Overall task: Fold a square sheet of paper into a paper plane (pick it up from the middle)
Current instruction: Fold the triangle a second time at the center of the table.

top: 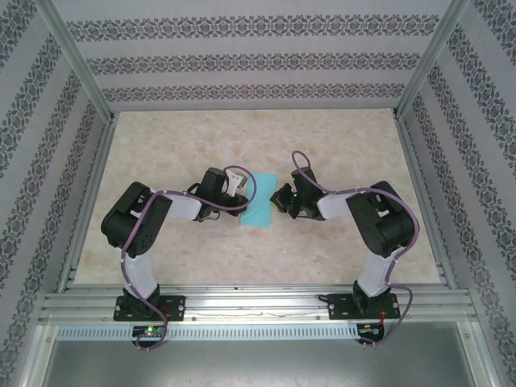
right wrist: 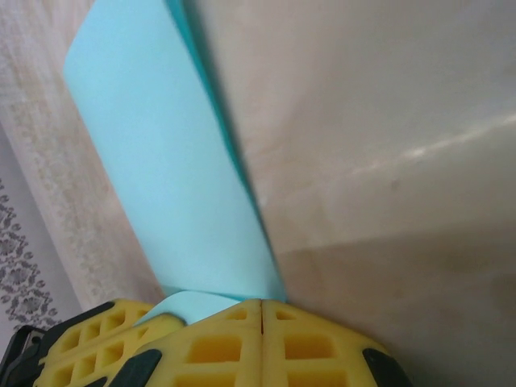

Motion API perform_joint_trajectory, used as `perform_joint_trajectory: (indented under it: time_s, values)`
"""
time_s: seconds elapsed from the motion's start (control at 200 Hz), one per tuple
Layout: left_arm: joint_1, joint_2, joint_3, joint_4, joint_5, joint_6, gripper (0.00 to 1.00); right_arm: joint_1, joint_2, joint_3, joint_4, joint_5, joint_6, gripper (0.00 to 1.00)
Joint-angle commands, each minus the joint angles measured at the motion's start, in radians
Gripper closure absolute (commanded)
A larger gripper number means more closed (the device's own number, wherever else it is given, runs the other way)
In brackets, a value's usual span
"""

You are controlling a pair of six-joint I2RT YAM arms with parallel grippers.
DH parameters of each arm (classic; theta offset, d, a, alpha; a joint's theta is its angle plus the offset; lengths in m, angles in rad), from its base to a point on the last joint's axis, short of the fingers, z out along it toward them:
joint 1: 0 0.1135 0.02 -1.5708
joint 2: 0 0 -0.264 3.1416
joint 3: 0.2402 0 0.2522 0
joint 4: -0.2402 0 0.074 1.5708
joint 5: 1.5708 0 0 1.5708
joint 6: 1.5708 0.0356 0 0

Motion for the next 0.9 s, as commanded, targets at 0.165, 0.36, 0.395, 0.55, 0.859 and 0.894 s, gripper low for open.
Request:
perform_joint_trajectory:
  time_s: [0.165, 0.36, 0.395, 0.55, 0.859, 0.894]
  values:
    - [0.012, 0.017, 0.004, -0.076, -0.005, 0.023, 1.0, -0.007, 0.002, -0.045, -0.08, 0.104, -0.026, 1.0]
    - [0.013, 0.016, 0.0, -0.077, -0.004, 0.021, 1.0, -0.02, -0.079, -0.003, -0.165, 0.131, -0.09, 1.0]
    - [0.013, 0.016, 0.0, -0.077, -0.003, 0.02, 1.0, -0.021, -0.095, -0.003, -0.157, 0.125, -0.097, 1.0]
    - [0.013, 0.014, -0.005, -0.072, -0.003, 0.017, 1.0, 0.025, -0.146, 0.036, -0.157, 0.085, -0.139, 1.0]
    - [0.012, 0.02, 0.003, -0.076, 0.002, 0.02, 1.0, 0.102, -0.01, 0.087, -0.069, 0.017, -0.052, 1.0]
    - [0.012, 0.021, 0.005, -0.08, 0.003, 0.02, 1.0, 0.102, -0.001, 0.087, -0.066, 0.017, -0.051, 1.0]
